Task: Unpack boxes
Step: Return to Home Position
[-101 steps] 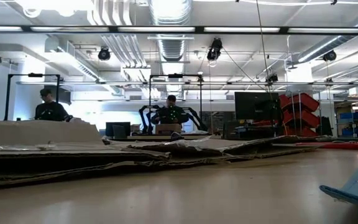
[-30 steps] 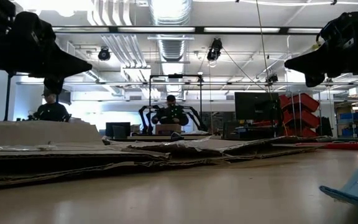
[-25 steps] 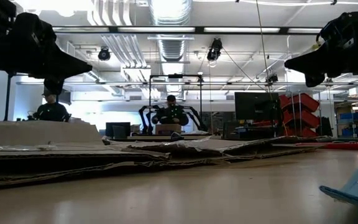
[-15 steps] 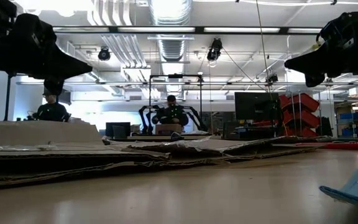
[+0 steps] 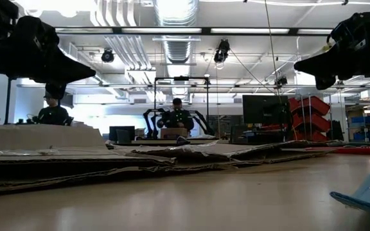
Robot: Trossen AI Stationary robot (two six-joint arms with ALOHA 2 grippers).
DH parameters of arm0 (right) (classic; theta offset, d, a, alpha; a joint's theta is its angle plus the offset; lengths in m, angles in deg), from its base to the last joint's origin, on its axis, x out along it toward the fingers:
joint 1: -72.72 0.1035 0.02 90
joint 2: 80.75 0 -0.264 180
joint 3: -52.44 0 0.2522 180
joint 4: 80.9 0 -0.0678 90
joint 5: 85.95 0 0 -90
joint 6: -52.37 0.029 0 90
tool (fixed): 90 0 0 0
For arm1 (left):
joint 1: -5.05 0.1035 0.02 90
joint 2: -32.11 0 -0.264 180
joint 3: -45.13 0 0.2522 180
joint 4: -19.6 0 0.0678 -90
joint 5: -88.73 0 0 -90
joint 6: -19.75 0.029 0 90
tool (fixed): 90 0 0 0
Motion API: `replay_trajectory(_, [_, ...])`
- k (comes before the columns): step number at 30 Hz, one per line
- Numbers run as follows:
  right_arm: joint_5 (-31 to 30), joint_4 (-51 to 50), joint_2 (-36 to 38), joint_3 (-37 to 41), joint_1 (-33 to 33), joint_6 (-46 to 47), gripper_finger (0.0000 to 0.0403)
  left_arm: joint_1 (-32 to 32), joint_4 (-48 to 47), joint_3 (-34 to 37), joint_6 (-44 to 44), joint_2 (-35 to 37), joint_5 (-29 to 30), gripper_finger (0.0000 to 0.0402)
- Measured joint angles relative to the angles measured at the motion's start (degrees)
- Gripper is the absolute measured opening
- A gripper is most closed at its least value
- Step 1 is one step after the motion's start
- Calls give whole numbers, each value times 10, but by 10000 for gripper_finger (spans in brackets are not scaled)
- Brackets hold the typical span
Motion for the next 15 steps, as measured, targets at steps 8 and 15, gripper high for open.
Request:
replay_trajectory(8, [0, 0, 0, 0, 0, 0, 0, 0, 0, 0, 0, -5, 0, 0])
replay_trajectory(15, [0, 0, 0, 0, 0, 0, 0, 0, -1, 0, 0, -8, 0, 0])
